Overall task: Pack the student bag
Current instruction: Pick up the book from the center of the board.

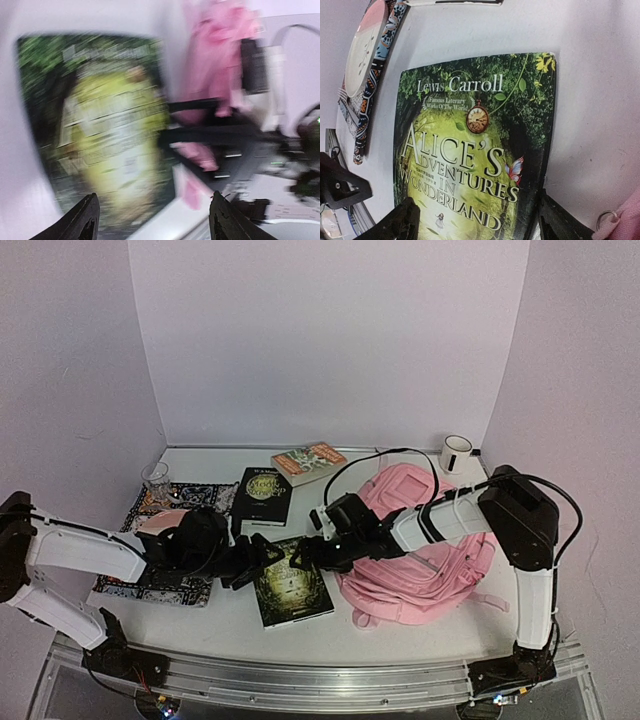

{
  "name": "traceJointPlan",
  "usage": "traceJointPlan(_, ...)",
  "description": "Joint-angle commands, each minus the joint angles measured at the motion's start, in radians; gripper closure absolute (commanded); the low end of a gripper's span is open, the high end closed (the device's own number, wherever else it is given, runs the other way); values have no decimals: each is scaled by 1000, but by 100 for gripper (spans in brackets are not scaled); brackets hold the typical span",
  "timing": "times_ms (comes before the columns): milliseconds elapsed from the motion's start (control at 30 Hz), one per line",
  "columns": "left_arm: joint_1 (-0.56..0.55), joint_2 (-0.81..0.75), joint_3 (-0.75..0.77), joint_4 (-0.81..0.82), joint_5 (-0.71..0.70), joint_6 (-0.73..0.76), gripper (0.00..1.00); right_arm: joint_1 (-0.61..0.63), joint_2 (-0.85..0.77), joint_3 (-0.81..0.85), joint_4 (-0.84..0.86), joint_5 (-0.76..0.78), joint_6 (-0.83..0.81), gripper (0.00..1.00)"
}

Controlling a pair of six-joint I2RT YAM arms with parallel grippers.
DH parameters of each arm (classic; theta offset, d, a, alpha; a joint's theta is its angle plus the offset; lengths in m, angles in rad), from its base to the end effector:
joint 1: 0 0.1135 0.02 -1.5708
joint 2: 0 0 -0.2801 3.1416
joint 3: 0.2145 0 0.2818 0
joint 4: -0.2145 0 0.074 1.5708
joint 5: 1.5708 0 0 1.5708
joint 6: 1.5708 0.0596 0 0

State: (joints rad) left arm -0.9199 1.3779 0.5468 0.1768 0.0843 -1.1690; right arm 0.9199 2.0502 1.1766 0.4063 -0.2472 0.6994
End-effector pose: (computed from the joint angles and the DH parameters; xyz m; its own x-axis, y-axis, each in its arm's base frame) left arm 0.1790 -0.2433 0.1443 -0.9111 -0.3174 -0.2631 -0.0135 0.6609 -0.7503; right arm 0.2851 0.3984 0.1301 -0.7906 -0.0079 -0.6122 -0.5158 0.5473 0.6591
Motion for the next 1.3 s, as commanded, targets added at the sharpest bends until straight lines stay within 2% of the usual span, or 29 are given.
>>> traceJointPlan(0,-4,-64,-10,172,-7,-31,24,16,25,-52,-47,-74,47,20)
traceJointPlan(200,-4,-76,-67,154,-67,-68,25,15,11,-82,-35,-57,56,21)
traceJointPlan(267,-4,-87,-79,81,-122,-74,25,15,-4,-90,-35,-61,53,23)
traceJointPlan(400,-11,-67,-12,-177,-227,-38,25,15,-36,-100,-35,-79,42,26)
traceJointPlan(467,-13,-56,1,-236,-245,-31,25,14,-50,-101,-35,-86,40,26)
traceJointPlan(800,-32,92,59,-185,-157,9,27,15,-107,-91,-39,-124,29,28)
traceJointPlan(1033,-38,128,74,-181,-153,14,34,19,-171,-91,-59,-133,10,28)
traceJointPlan(1267,-40,133,78,-181,-157,15,36,20,-204,-81,-78,-134,0,28)
